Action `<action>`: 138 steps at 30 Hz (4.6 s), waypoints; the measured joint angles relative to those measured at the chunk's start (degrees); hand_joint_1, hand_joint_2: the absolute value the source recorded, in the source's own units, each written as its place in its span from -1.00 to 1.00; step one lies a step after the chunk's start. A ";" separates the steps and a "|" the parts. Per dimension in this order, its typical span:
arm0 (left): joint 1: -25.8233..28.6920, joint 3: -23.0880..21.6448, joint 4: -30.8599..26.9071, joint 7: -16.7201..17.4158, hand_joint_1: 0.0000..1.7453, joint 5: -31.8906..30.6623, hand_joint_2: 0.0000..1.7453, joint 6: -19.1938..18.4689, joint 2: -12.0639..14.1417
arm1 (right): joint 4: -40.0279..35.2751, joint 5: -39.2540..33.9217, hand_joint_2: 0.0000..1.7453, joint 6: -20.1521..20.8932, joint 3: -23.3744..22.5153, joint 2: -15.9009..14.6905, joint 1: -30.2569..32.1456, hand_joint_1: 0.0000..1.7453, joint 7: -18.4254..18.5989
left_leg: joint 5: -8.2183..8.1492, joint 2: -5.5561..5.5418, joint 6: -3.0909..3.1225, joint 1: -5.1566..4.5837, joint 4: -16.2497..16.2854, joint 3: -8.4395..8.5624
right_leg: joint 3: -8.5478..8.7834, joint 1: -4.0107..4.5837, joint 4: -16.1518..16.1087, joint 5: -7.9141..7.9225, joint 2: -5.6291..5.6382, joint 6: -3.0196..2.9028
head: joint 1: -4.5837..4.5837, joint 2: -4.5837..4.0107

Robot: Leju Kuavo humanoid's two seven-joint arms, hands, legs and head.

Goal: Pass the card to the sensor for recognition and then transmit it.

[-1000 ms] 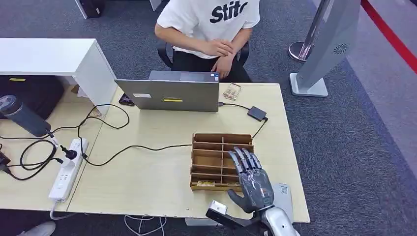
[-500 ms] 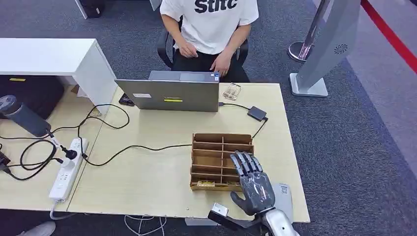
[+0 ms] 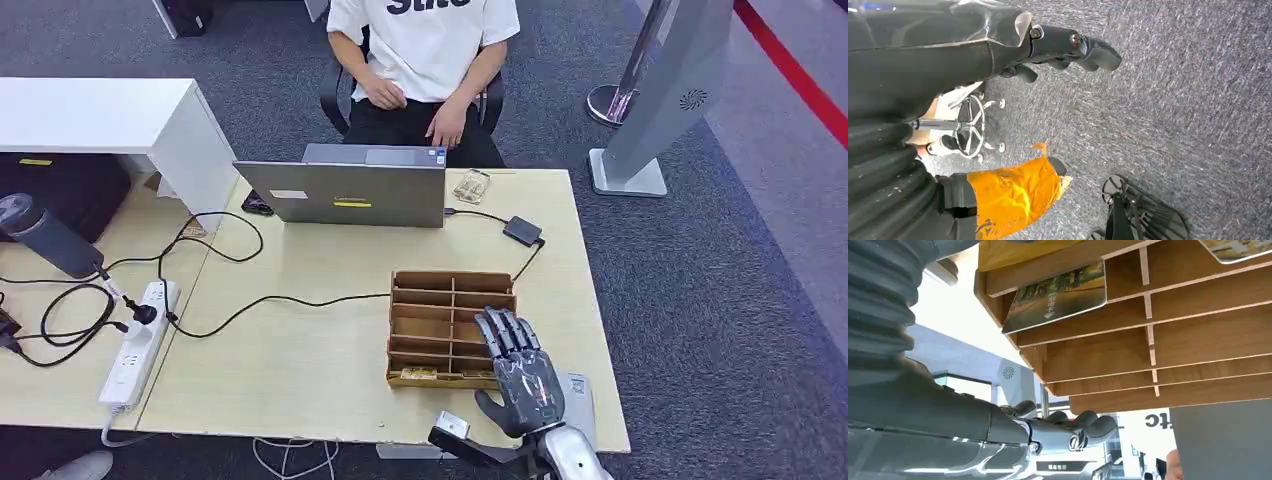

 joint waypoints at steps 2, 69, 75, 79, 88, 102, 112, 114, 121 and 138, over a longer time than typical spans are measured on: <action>0.00 0.00 0.00 0.00 -1.00 -0.02 1.00 0.02 0.02 | 0.00 0.00 1.00 -0.17 0.00 -0.02 0.03 -1.00 -0.17 | 0.00 0.00 0.00 0.00 0.00 0.00 | 0.00 0.00 0.00 0.00 0.00 0.00 | -0.02 0.00; -0.19 -0.63 0.00 0.15 -1.00 -4.35 1.00 -1.66 0.17 | -9.14 -4.23 1.00 -1.13 -0.20 4.20 -10.24 1.00 -4.28 | 0.06 0.04 -0.06 0.00 0.00 0.01 | 0.00 0.00 0.07 0.04 0.06 -0.03 | 0.00 0.00; -0.74 -2.54 0.00 -0.02 -1.00 -7.43 1.00 -3.21 0.66 | -1.74 -11.56 1.00 7.97 -1.40 8.96 -23.43 1.00 -1.91 | 0.23 0.07 -0.16 0.01 0.00 0.04 | -0.02 0.00 0.13 0.13 0.09 -0.11 | -0.04 0.00; -1.16 -3.89 0.00 -0.57 -1.00 -9.44 1.00 -3.76 0.96 | 8.38 -12.33 1.00 9.97 -3.72 11.74 -33.88 1.00 1.93 | 0.30 0.04 -0.19 0.02 0.00 0.04 | -0.02 0.00 0.14 0.18 0.08 -0.16 | 0.02 0.00; -1.19 -5.59 0.00 -0.63 -1.00 -11.52 1.00 -4.35 1.05 | 23.11 -10.96 1.00 10.16 -7.91 15.60 -45.37 -0.48 4.87 | 0.28 0.02 -0.20 0.02 0.00 0.00 | -0.08 0.00 0.13 0.18 0.08 -0.16 | 0.00 0.00; -1.49 -5.86 0.00 -0.61 -1.00 -13.36 1.00 -5.07 1.51 | 29.15 -51.54 1.00 27.09 -17.43 16.98 -48.33 -1.00 -12.68 | 0.28 0.01 -0.21 0.01 0.02 -0.02 | -0.13 0.00 0.12 0.18 0.09 -0.16 | -0.02 0.00; -2.69 -5.86 0.02 0.57 -1.00 -15.54 1.00 -5.40 1.99 | 43.35 -82.06 1.00 33.02 -38.57 9.30 -53.28 -1.00 -12.09 | 0.28 -0.26 -0.18 -0.01 0.08 -0.01 | -0.01 -0.01 -0.02 0.19 -0.12 -0.14 | 0.00 0.00; -2.96 -5.86 0.02 0.87 -1.00 -15.91 1.00 -5.25 1.99 | 46.50 -86.98 1.00 31.71 -44.12 6.14 -53.24 -1.00 -12.06 | 0.25 -0.33 -0.14 -0.01 0.09 -0.02 | 0.02 -0.01 -0.04 0.19 -0.19 -0.14 | 0.00 0.00; -3.24 -5.86 0.02 1.22 -1.00 -16.26 1.00 -5.11 1.99 | 52.69 -92.55 1.00 30.56 -56.47 -4.60 -50.06 -1.00 -12.79 | 0.14 -0.32 0.00 -0.04 0.09 -0.03 | -0.01 -0.03 -0.09 0.13 -0.20 -0.07 | 0.00 0.00; -1.37 -5.31 0.22 -0.72 -1.00 -14.36 1.00 -4.92 2.62 | 59.36 -109.72 1.00 44.02 -79.27 -16.72 -20.82 -1.00 -10.86 | -0.23 -0.66 0.15 -0.01 0.04 -0.02 | 0.17 0.00 -0.10 -0.35 -0.56 0.13 | -0.02 0.00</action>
